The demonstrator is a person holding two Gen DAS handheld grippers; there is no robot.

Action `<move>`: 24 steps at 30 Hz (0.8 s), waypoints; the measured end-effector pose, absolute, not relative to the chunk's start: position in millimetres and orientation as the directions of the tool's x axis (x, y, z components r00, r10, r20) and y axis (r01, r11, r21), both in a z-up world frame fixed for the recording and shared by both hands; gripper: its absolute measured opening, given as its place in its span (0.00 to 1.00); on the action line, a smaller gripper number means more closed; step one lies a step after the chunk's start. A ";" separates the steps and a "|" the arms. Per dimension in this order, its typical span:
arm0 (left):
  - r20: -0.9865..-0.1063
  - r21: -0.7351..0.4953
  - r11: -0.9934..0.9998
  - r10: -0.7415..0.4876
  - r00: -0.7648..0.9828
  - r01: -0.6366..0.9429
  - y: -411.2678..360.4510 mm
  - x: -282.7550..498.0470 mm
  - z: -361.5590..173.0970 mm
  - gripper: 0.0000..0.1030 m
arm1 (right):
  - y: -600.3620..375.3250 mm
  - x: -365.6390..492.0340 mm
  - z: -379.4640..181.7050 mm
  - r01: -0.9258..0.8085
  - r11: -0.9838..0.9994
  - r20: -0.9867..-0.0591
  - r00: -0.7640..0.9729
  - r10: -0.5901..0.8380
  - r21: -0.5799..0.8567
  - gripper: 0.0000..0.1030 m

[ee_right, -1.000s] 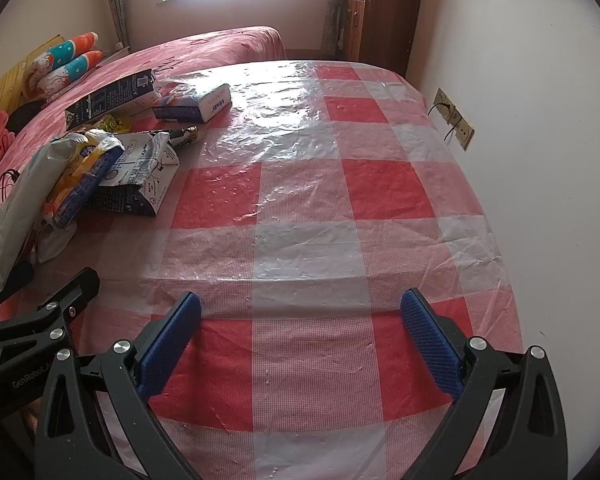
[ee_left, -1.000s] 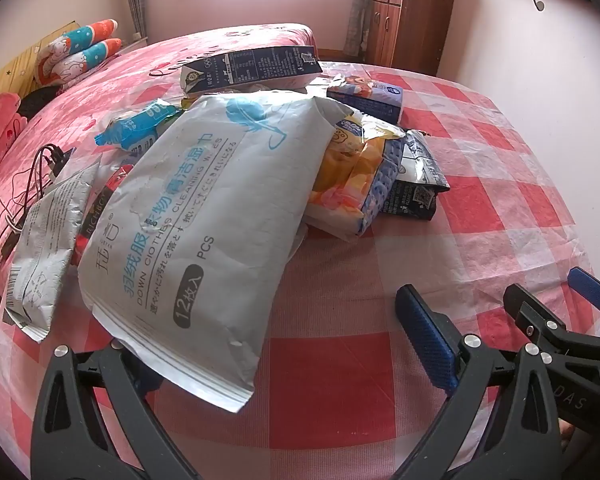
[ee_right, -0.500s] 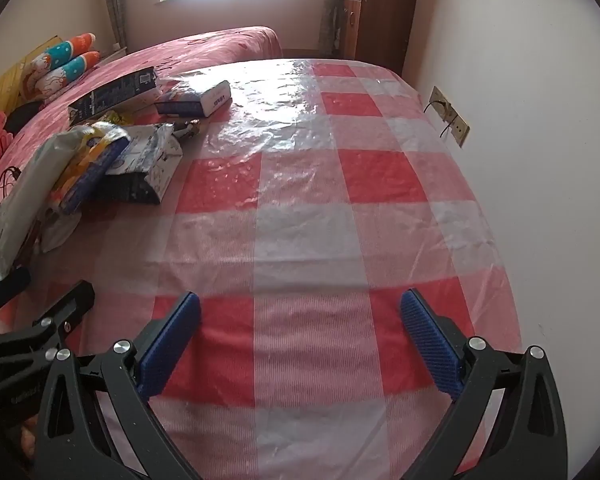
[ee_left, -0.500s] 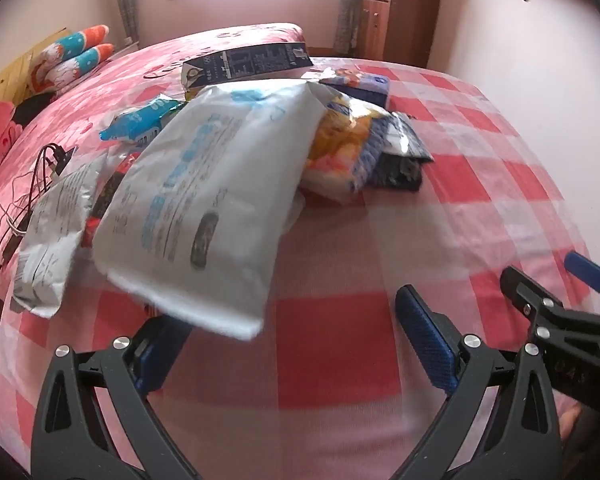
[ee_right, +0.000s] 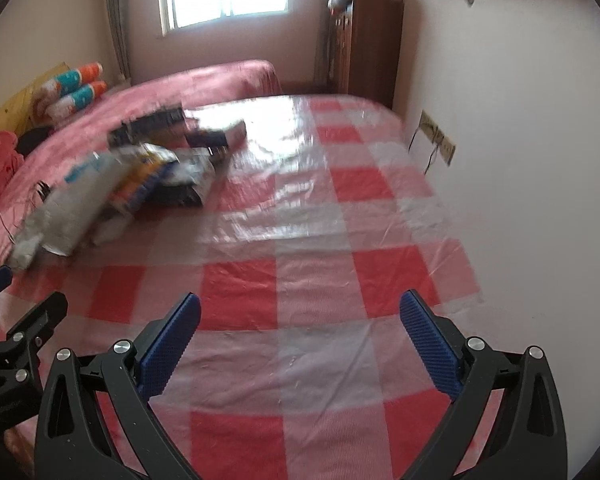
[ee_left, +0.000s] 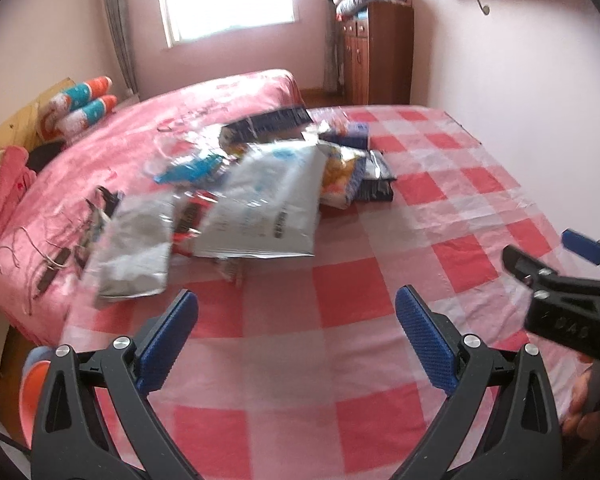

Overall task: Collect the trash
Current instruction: 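Move both tools toward the pile of packaging on the checkered table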

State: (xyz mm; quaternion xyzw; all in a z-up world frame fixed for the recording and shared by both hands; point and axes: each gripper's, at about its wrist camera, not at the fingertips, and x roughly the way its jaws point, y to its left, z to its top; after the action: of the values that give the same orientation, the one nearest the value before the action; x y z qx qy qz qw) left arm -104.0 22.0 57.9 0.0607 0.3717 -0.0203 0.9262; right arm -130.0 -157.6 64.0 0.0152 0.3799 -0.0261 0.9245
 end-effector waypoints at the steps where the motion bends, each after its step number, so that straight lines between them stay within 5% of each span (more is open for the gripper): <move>1: -0.682 0.102 0.992 0.013 0.732 0.077 24.6 -108.2 62.1 0.96 | -156.0 -133.8 69.8 0.057 0.998 -0.690 0.722 -0.039 0.003 0.96; 24: -0.473 0.097 0.993 0.111 0.874 -0.074 97.7 -187.7 145.8 0.96 | -101.4 -233.7 182.0 0.015 0.997 -0.457 0.888 -0.047 -0.073 0.96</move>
State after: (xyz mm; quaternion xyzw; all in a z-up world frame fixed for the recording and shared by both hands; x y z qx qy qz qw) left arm -187.7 97.7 145.8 0.0378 0.2466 0.0480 0.9672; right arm -233.7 -101.4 182.0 -0.0339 0.2357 -0.0159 0.9711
